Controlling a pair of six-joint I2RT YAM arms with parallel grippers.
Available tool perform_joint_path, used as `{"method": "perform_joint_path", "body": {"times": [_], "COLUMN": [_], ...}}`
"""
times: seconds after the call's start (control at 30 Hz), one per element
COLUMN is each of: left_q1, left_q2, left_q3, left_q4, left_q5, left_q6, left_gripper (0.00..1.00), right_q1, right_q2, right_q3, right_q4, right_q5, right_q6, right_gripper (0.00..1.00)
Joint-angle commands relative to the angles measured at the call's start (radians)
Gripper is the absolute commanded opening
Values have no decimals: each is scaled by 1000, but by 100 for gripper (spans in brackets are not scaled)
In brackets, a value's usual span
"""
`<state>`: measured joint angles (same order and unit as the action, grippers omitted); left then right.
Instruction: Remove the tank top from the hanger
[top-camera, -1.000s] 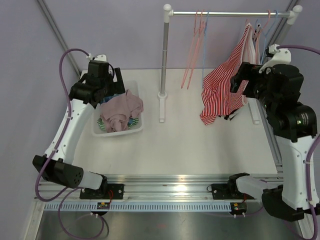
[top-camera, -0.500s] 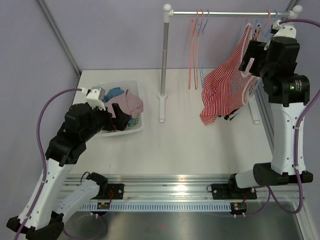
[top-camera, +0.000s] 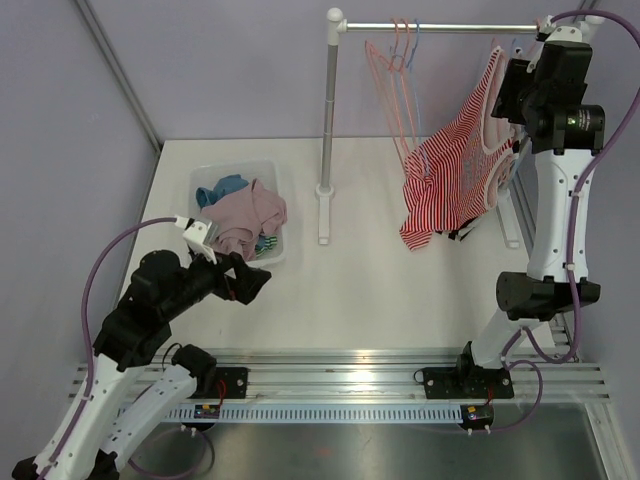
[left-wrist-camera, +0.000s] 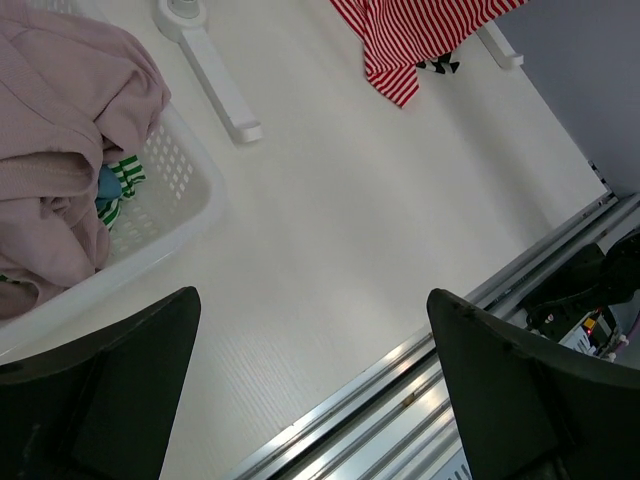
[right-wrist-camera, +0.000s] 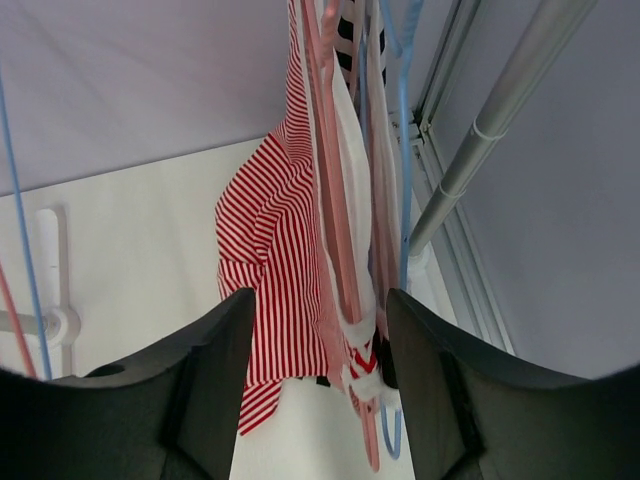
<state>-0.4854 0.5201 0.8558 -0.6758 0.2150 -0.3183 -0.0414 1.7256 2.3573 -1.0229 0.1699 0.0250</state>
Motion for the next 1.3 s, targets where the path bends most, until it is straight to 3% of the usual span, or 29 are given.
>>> {"method": "perform_joint_path", "body": {"times": [0.0, 0.13, 0.4, 0.6, 0.83, 1.27], "left_q1": [-4, -5, -10, -19, -25, -28], "left_q2": [-35, -32, -32, -29, -22, -9], "left_q3": [-18, -31, -32, -34, -34, -37], "left_q4": [82, 84, 73, 76, 76, 76], "left_q5": [47, 66, 66, 67, 73, 83], "left_q6": [35, 35, 36, 36, 41, 44], "left_gripper": [99, 99, 99, 99, 99, 99], "right_q1": [-15, -20, -74, -95, -103, -104], "right_q2": [49, 98, 150, 160, 154, 95], "right_q3": [92, 120, 100, 97, 92, 68], "right_q4": [6, 1, 23, 43, 44, 61], "right_q5": [-27, -55, -165, -251, -260, -205], "right_q6": [-49, -62, -33, -31, -31, -53], "right_gripper": [62, 60, 37, 27, 35, 37]}}
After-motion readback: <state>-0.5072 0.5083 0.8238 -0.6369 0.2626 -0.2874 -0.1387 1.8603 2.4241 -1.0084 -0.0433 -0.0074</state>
